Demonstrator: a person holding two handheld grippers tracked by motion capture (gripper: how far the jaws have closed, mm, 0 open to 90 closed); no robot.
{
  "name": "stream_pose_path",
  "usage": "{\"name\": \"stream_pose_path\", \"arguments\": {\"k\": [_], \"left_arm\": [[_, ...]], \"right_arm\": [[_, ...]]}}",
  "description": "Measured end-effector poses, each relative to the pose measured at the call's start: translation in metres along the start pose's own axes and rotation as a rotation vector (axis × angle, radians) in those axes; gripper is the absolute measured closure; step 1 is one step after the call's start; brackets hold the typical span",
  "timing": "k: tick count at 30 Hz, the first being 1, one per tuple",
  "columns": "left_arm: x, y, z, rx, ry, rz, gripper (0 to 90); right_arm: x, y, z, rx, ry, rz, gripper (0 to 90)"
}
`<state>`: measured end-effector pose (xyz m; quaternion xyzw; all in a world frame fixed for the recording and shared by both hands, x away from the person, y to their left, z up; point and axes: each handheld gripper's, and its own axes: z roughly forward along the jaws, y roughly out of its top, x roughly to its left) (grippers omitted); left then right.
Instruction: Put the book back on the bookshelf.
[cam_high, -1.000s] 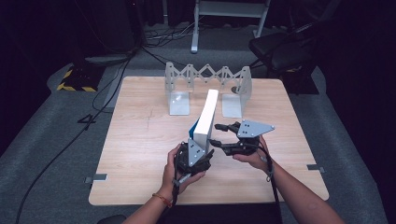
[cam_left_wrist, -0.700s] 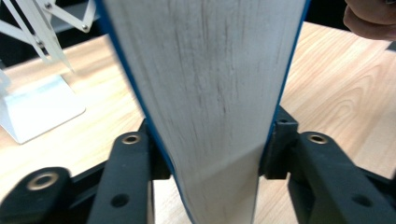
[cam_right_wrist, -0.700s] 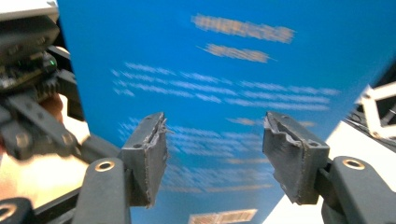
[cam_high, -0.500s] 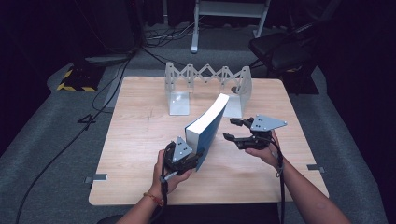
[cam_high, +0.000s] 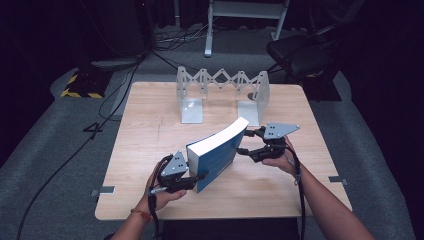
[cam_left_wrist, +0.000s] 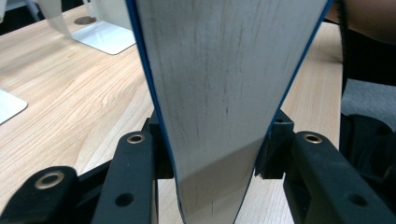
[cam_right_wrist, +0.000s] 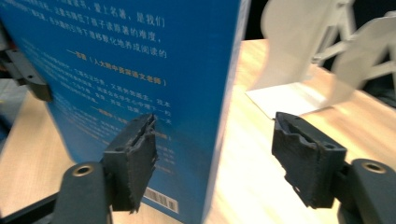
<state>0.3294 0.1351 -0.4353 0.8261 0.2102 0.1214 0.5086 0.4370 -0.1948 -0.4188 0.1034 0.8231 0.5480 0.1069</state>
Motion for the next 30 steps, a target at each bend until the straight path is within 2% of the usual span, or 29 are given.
{"name": "stream_pose_path", "arguments": {"k": [4,8,10,12,19,23,27,30], "left_arm": [[0.002,-0.002,0.000,-0.013,-0.016,0.010,58.6],[0.002,-0.004,0.000,-0.014,0.002,0.022,57.8],[-0.001,-0.007,0.000,0.048,0.064,0.043,53.2],[0.000,-0.010,-0.003,0.042,0.084,0.023,50.2],[0.000,-0.012,-0.008,0.067,0.131,0.021,50.6],[0.001,-0.011,-0.006,0.057,0.136,-0.011,47.9],[0.006,-0.007,0.001,0.061,0.124,-0.008,44.9],[0.011,-0.004,0.007,0.055,0.106,-0.004,45.1]], "right_arm": [[-0.005,-0.003,0.014,0.029,0.114,0.009,28.8],[-0.004,-0.004,0.022,0.033,0.158,-0.007,30.2],[-0.003,-0.005,0.022,0.027,0.140,-0.013,33.0],[-0.003,-0.007,0.021,0.031,0.134,-0.013,37.3],[0.000,-0.010,0.007,0.042,0.173,-0.044,50.6],[0.010,-0.014,-0.006,0.039,0.188,-0.066,56.2],[0.022,-0.017,-0.020,0.035,0.183,-0.082,60.4],[0.034,-0.018,-0.030,0.044,0.159,-0.116,61.8]]}}
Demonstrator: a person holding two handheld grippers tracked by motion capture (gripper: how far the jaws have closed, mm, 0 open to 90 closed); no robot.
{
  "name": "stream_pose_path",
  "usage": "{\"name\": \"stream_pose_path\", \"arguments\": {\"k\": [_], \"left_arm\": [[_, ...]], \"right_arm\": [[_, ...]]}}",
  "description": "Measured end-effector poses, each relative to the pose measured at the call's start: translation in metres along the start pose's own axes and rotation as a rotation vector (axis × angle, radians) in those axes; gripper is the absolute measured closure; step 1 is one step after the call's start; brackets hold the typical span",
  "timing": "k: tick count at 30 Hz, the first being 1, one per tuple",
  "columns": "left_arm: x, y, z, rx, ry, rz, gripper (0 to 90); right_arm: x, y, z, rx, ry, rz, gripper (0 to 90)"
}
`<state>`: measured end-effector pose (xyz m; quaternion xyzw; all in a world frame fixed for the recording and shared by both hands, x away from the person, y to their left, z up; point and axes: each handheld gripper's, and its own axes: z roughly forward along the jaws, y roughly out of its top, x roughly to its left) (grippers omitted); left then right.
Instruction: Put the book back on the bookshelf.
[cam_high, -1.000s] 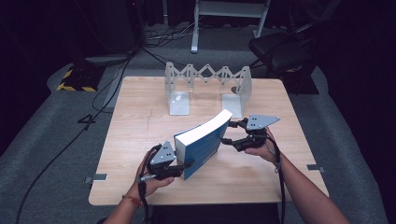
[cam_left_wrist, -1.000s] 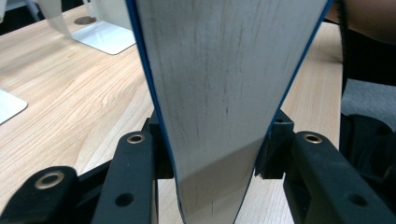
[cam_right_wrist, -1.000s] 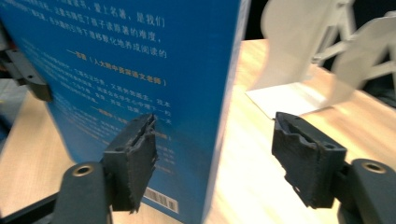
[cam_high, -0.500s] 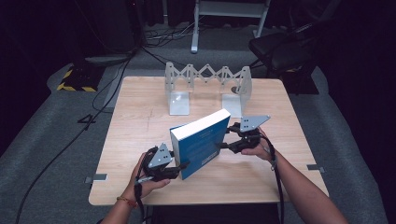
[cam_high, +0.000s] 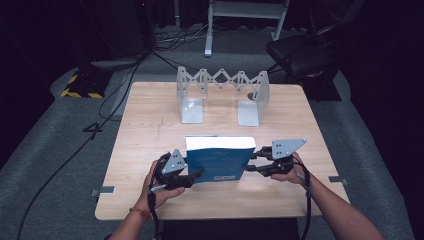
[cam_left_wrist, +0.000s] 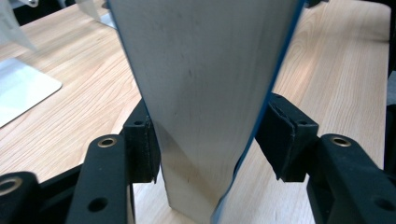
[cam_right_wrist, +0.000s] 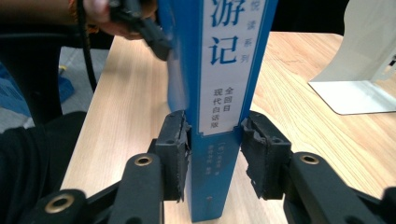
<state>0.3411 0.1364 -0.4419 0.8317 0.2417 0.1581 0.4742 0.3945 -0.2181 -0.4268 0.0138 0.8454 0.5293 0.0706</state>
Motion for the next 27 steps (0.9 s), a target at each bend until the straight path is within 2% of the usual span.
{"name": "stream_pose_path", "arguments": {"k": [3,5,10,14,18,23,25,27], "left_arm": [[0.002,0.008,0.012,0.004,-0.034,0.018,44.5],[0.002,0.012,0.021,0.001,-0.061,0.021,44.5],[0.007,0.027,0.045,-0.008,-0.098,0.020,44.4],[0.011,0.033,0.058,-0.022,-0.109,0.017,43.8],[0.012,0.036,0.063,-0.031,-0.112,0.009,43.7],[0.014,0.040,0.072,-0.052,-0.109,-0.002,43.4],[0.015,0.039,0.073,-0.056,-0.112,-0.004,43.1],[0.015,0.039,0.072,-0.048,-0.114,0.006,42.9]], "right_arm": [[0.010,-0.002,-0.009,0.011,-0.037,-0.018,62.0],[0.011,-0.006,-0.018,0.009,-0.059,0.007,61.9],[0.005,-0.020,-0.035,-0.014,-0.109,0.075,60.8],[-0.003,-0.027,-0.043,-0.036,-0.108,0.103,60.5],[-0.005,-0.029,-0.044,-0.037,-0.117,0.112,54.6],[-0.009,-0.030,-0.042,-0.043,-0.165,0.150,50.1],[-0.013,-0.030,-0.041,-0.053,-0.177,0.185,55.4],[-0.015,-0.030,-0.040,-0.066,-0.162,0.195,56.4]]}}
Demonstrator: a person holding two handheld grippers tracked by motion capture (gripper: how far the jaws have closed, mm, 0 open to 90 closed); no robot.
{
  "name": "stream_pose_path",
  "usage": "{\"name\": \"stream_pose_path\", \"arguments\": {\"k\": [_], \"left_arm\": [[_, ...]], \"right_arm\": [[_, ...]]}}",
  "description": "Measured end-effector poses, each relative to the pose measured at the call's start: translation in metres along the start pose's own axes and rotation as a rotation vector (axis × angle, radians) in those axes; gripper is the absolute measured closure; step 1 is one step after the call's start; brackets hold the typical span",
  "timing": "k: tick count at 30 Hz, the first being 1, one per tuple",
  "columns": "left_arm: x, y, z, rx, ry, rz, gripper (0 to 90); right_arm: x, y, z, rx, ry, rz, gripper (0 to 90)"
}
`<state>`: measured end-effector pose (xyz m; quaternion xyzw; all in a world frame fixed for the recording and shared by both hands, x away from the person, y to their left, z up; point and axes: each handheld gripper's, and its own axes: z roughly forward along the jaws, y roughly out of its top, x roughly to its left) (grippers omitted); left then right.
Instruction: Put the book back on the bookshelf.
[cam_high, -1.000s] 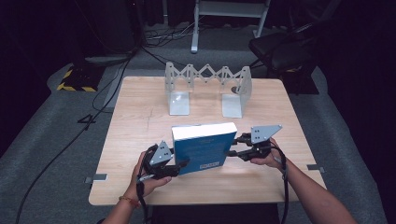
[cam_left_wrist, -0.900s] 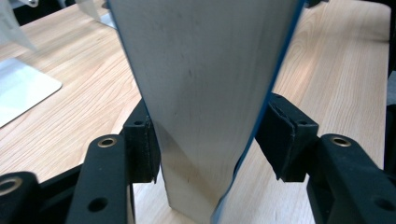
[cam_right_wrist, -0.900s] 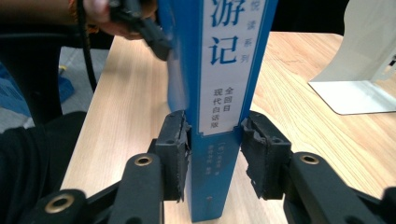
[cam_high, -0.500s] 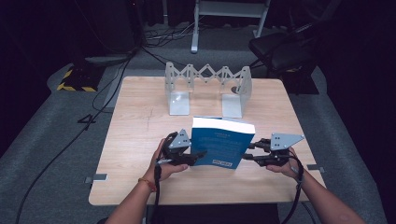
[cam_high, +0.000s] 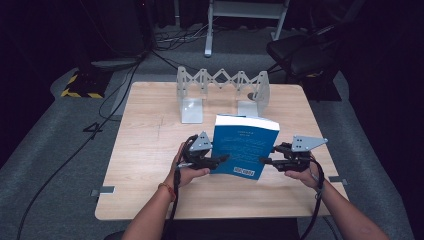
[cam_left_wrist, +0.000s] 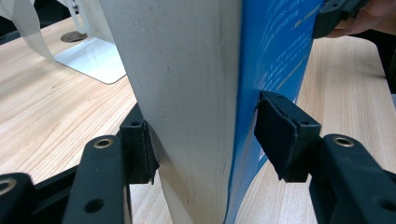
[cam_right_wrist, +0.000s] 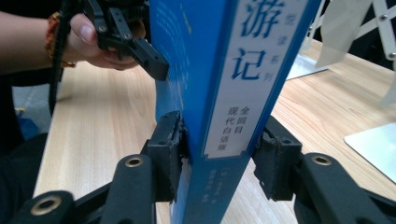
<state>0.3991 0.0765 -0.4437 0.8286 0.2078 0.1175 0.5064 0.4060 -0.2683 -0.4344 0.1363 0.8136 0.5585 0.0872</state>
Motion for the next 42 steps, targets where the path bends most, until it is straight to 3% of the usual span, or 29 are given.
{"name": "stream_pose_path", "arguments": {"k": [8,14,18,23,25,29,37,42], "left_arm": [[-0.010,-0.004,-0.011,0.026,0.026,0.033,43.5],[-0.006,-0.013,-0.024,0.047,0.029,-0.010,42.3],[-0.006,-0.019,-0.024,0.060,0.062,-0.025,45.9],[-0.003,-0.016,-0.018,0.054,0.068,-0.030,48.6],[-0.001,-0.012,-0.011,0.044,0.068,-0.049,46.4],[-0.001,-0.006,0.001,0.033,0.059,-0.040,43.0],[-0.005,0.005,0.023,0.021,0.057,-0.020,42.5],[-0.005,0.009,0.032,0.007,0.060,-0.022,42.5]], "right_arm": [[0.006,0.003,0.006,-0.001,0.016,-0.048,56.4],[0.010,0.006,0.020,0.006,0.035,-0.088,54.3],[0.007,0.005,0.027,-0.010,0.053,-0.048,54.9],[0.010,0.005,0.024,-0.008,0.037,-0.064,59.1],[0.013,0.005,0.023,-0.010,0.016,-0.066,60.3],[0.016,0.004,0.015,-0.003,-0.018,-0.099,60.1],[0.013,-0.001,-0.004,-0.036,-0.063,-0.089,59.1],[0.010,-0.004,-0.008,-0.060,-0.103,-0.050,58.1]]}}
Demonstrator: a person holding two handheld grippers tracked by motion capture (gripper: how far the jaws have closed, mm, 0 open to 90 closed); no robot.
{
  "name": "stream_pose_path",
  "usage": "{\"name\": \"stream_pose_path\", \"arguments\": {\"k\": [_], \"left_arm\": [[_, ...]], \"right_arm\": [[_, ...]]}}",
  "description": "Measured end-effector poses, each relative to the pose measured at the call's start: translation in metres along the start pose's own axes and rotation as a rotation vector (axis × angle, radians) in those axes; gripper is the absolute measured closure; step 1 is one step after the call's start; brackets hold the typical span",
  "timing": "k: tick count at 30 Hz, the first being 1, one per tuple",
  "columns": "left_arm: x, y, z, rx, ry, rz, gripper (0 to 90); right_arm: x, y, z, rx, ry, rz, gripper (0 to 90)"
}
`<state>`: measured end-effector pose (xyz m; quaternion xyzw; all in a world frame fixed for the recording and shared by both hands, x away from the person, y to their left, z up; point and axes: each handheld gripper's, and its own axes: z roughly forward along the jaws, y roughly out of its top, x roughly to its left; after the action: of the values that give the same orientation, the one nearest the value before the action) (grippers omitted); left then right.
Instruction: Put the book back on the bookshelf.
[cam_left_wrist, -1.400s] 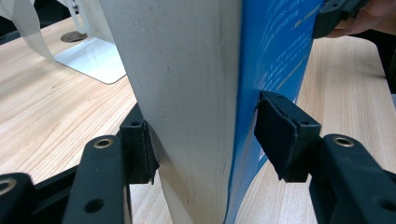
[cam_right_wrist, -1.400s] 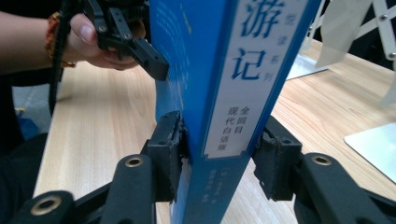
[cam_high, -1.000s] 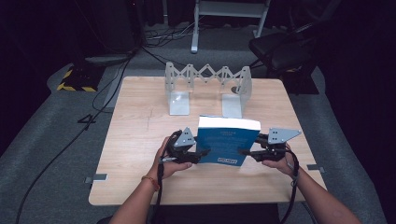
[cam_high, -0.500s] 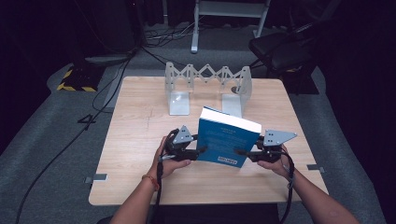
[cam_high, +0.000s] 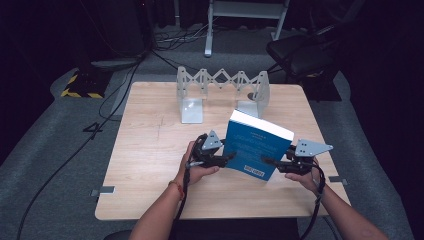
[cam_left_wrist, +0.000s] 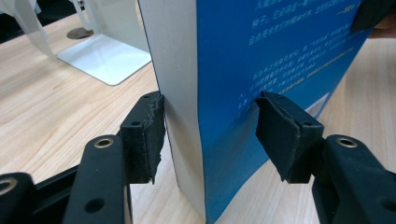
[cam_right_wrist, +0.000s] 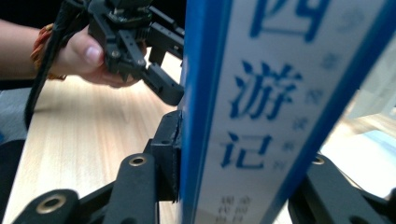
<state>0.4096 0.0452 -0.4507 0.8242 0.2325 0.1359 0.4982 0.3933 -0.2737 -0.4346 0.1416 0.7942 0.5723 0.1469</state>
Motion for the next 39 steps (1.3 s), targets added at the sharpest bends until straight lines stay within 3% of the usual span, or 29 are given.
{"name": "stream_pose_path", "arguments": {"k": [10,16,20,22,23,24,26,27,30,32,34,39], "left_arm": [[-0.001,-0.002,-0.005,0.017,0.008,-0.004,42.1],[-0.002,-0.009,-0.014,0.046,0.006,0.010,47.4],[0.001,-0.014,-0.028,0.104,0.058,0.008,36.4],[0.006,-0.025,-0.043,0.141,0.091,-0.018,34.1],[0.006,-0.025,-0.043,0.141,0.091,-0.018,31.4],[0.010,-0.031,-0.049,0.161,0.085,-0.033,31.4],[0.015,-0.049,-0.061,0.205,0.126,-0.055,28.1],[0.020,-0.063,-0.070,0.235,0.149,-0.091,26.9],[0.029,-0.086,-0.086,0.277,0.215,-0.171,21.2],[0.033,-0.091,-0.095,0.294,0.242,-0.172,21.2],[0.035,-0.094,-0.102,0.294,0.237,-0.187,20.9],[0.038,-0.103,-0.103,0.356,0.255,-0.193,20.8]], "right_arm": [[-0.001,0.006,0.004,-0.013,0.002,0.025,60.0],[0.004,0.008,0.009,-0.020,-0.014,0.025,59.8],[0.004,0.014,0.013,-0.037,-0.017,0.034,59.6],[0.006,0.021,0.016,-0.040,-0.026,0.017,60.1],[0.006,0.021,0.016,-0.040,-0.026,0.017,60.1],[0.006,0.022,0.017,-0.033,-0.028,0.010,60.5],[0.005,0.024,0.018,-0.026,-0.026,0.006,61.0],[0.005,0.025,0.018,-0.020,-0.023,0.004,61.1],[0.003,0.027,0.019,-0.010,-0.020,0.011,61.1],[0.002,0.029,0.020,-0.002,-0.028,0.011,61.2],[0.000,0.029,0.020,0.002,-0.029,0.016,61.3],[-0.003,0.031,0.020,0.011,-0.038,0.020,61.5]]}}
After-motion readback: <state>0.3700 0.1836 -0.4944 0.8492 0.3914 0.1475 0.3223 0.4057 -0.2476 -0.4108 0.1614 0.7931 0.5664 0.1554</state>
